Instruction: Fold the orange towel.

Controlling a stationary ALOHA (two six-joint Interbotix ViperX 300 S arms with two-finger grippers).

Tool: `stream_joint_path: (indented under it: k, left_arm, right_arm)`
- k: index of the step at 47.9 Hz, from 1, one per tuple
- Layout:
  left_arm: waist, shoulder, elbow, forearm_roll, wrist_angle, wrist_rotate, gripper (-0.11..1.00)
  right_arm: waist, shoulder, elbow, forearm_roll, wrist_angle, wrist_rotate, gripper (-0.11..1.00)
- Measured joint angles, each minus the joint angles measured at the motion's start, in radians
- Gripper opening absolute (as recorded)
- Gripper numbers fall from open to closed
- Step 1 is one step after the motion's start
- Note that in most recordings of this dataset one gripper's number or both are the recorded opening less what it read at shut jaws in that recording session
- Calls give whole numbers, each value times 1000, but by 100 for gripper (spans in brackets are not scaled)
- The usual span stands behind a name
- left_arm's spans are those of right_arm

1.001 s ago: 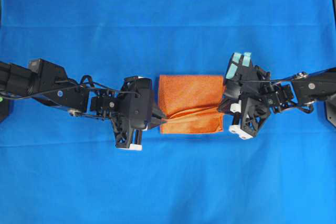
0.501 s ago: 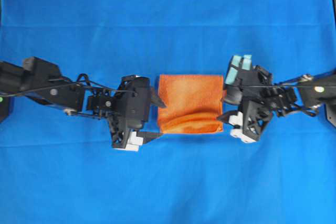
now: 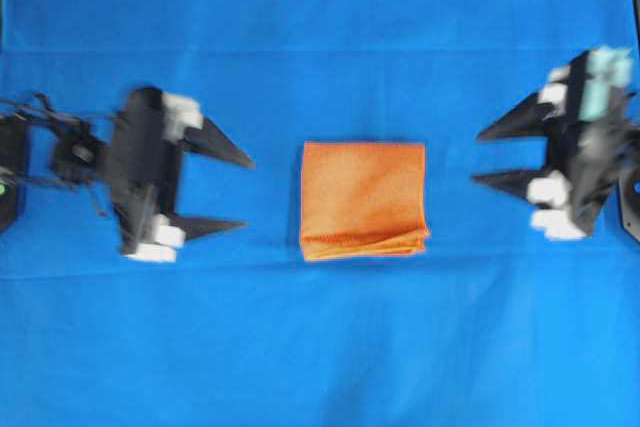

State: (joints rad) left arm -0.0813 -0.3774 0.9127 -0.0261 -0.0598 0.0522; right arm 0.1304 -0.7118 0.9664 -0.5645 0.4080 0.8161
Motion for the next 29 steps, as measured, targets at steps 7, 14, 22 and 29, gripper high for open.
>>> stream_joint_path:
  k: [7,14,22,29]
  left_arm:
    - [12,-184,104,0,-15,0,78]
    - [20,-359,184,0,-12,2,78]
    - [40,-541,264,0,0,2,78]
    - [74,-666,345,0,8,2,77]
  right_arm:
    - [0,-146,37,-43,29,0,62]
    - [0,-264,95,-89,48,0,62]
    - [2,-379,167,-109,41,2,62]
    - [-8,-439,221,-112,34,5,62]
